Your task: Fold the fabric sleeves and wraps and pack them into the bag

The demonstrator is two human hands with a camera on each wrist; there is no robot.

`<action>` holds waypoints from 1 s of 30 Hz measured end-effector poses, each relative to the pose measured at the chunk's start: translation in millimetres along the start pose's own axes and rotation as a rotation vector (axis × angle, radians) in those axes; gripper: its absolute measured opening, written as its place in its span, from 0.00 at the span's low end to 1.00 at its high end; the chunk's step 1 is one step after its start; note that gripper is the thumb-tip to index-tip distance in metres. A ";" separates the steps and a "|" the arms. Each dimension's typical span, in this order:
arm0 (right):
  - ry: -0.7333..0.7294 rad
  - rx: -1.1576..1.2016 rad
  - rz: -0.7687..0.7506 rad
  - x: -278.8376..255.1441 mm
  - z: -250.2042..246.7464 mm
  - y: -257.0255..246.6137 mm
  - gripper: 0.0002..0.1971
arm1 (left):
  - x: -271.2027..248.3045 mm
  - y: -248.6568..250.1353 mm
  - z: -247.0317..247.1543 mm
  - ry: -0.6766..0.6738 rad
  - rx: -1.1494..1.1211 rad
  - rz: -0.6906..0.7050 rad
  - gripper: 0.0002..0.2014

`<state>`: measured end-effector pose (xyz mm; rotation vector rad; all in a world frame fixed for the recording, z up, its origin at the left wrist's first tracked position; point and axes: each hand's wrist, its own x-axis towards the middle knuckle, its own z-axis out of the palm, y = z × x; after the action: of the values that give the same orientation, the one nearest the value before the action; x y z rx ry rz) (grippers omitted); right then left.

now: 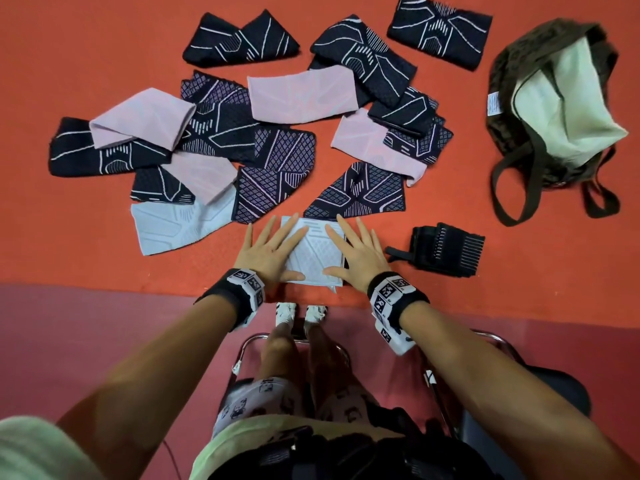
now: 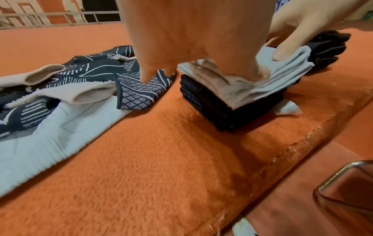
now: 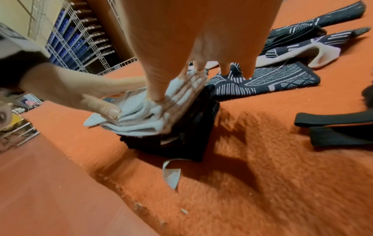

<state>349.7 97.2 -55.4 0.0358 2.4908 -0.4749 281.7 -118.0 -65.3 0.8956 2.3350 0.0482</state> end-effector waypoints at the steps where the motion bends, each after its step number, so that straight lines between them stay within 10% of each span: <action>1: -0.009 0.011 0.003 0.0 -2.7 -1.0 0.43 | 0.2 -0.4 -1.5 -0.002 -0.006 0.008 0.48; 11: 0.108 0.059 -0.102 27.4 -55.3 -73.5 0.24 | -19.9 -44.1 -40.4 0.174 -0.159 0.045 0.43; 18: 0.061 0.151 -0.089 77.7 -51.6 -164.1 0.22 | -44.9 -135.3 -44.7 0.143 -0.213 -0.296 0.24; 30: -0.024 0.323 0.058 147.8 22.2 -227.4 0.23 | -23.6 -181.3 -0.1 0.097 -0.137 -0.393 0.31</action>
<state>210.6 -135.2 -81.2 0.2272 2.3584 -0.8421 188.1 -271.7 -97.0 0.3657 2.5224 0.0885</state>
